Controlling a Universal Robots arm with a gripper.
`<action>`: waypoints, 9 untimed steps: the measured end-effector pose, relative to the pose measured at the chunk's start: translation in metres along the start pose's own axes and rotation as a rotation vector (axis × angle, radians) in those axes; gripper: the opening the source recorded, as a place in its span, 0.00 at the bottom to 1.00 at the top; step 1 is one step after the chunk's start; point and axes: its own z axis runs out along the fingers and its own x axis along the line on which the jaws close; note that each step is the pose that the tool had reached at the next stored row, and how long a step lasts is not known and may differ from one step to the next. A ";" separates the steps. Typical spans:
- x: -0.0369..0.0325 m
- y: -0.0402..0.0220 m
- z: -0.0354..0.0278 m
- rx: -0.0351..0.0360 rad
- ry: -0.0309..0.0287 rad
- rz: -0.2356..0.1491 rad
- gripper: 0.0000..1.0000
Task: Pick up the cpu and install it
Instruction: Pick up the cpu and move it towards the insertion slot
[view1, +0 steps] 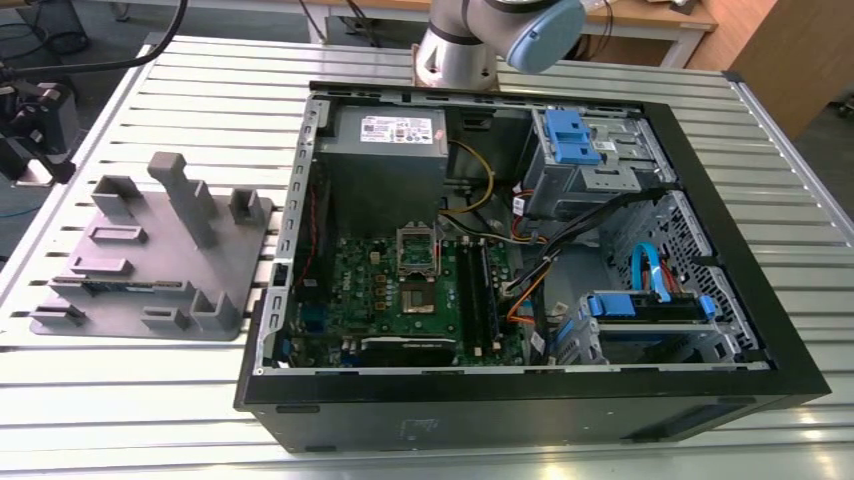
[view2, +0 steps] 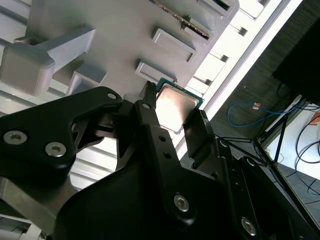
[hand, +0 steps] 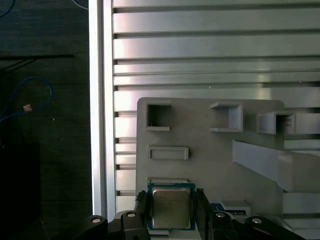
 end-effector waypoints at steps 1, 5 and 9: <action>0.0000 0.0000 -0.0004 0.0001 0.0000 0.000 0.47; 0.0000 0.0000 -0.0016 0.0000 0.0000 0.000 0.47; 0.0001 0.0000 -0.0029 0.0000 0.0000 0.000 0.47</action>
